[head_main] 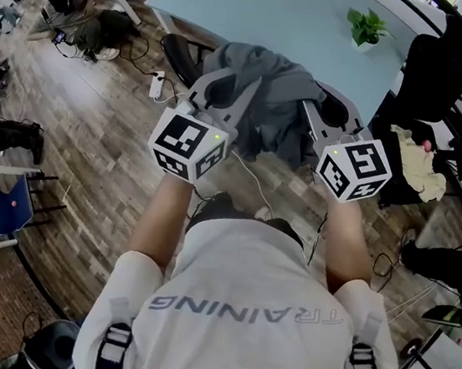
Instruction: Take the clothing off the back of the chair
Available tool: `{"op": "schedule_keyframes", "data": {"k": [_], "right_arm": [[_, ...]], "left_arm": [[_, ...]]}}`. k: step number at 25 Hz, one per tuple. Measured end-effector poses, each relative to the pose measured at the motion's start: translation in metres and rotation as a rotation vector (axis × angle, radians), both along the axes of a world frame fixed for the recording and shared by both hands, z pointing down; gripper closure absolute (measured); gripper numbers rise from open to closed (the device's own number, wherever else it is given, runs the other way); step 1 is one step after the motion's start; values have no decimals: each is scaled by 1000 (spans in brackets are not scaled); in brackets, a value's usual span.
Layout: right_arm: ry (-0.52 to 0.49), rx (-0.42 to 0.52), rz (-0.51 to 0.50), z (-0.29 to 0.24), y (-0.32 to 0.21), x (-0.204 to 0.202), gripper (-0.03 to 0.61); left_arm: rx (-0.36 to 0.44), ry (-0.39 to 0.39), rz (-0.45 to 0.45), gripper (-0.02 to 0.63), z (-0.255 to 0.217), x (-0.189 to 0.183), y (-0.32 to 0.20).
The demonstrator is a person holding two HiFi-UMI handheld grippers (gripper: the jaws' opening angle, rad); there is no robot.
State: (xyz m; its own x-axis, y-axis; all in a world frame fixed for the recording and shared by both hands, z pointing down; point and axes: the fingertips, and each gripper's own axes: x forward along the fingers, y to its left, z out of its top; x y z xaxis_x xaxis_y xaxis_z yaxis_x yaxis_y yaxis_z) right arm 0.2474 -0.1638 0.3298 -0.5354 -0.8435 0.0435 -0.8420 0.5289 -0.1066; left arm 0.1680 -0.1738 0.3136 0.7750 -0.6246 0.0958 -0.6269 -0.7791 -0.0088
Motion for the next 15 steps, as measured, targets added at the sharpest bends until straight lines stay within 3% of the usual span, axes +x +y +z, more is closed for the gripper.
{"op": "schedule_keyframes", "data": {"k": [15], "right_arm": [[24, -1, 40, 7, 24, 2, 502]], "left_arm": [[-16, 26, 49, 554, 8, 1, 19]]}}
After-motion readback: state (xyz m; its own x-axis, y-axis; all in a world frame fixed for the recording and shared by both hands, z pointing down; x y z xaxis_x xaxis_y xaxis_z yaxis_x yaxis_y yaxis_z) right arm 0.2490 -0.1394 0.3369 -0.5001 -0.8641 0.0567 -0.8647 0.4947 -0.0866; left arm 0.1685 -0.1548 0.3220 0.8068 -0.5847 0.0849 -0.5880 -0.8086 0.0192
